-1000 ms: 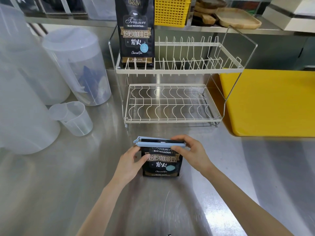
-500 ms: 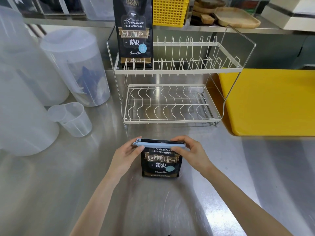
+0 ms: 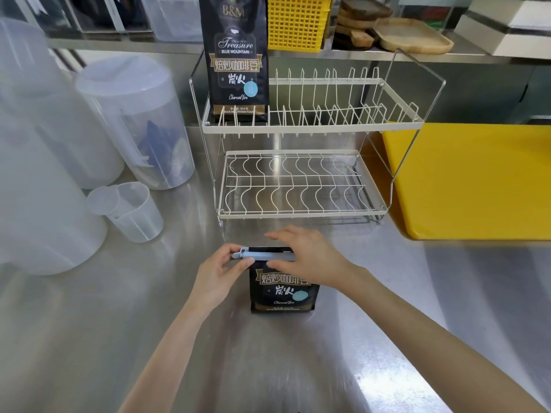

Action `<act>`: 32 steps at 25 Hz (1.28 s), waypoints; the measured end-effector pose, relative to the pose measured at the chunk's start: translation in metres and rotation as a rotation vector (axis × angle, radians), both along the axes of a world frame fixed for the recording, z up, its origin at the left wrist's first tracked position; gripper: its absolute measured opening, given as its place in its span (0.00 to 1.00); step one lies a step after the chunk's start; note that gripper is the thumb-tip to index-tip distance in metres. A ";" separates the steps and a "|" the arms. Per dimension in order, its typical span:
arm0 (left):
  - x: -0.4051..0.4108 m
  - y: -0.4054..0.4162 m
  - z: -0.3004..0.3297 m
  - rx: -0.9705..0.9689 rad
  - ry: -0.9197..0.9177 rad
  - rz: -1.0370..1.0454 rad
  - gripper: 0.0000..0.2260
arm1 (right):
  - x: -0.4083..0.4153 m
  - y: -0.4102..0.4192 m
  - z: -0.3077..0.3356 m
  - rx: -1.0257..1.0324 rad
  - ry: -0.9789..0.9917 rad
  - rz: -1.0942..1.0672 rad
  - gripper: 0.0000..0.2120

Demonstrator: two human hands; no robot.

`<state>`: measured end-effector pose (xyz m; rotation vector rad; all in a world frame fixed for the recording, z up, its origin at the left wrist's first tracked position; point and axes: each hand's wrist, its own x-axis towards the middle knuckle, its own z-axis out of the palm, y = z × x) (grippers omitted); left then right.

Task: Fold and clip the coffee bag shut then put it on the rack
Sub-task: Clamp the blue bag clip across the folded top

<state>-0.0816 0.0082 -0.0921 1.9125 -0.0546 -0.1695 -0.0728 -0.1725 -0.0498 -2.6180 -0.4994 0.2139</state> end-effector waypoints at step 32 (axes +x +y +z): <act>-0.004 0.004 0.001 0.431 -0.283 -0.144 0.06 | -0.014 -0.013 -0.016 0.253 -0.024 -0.132 0.19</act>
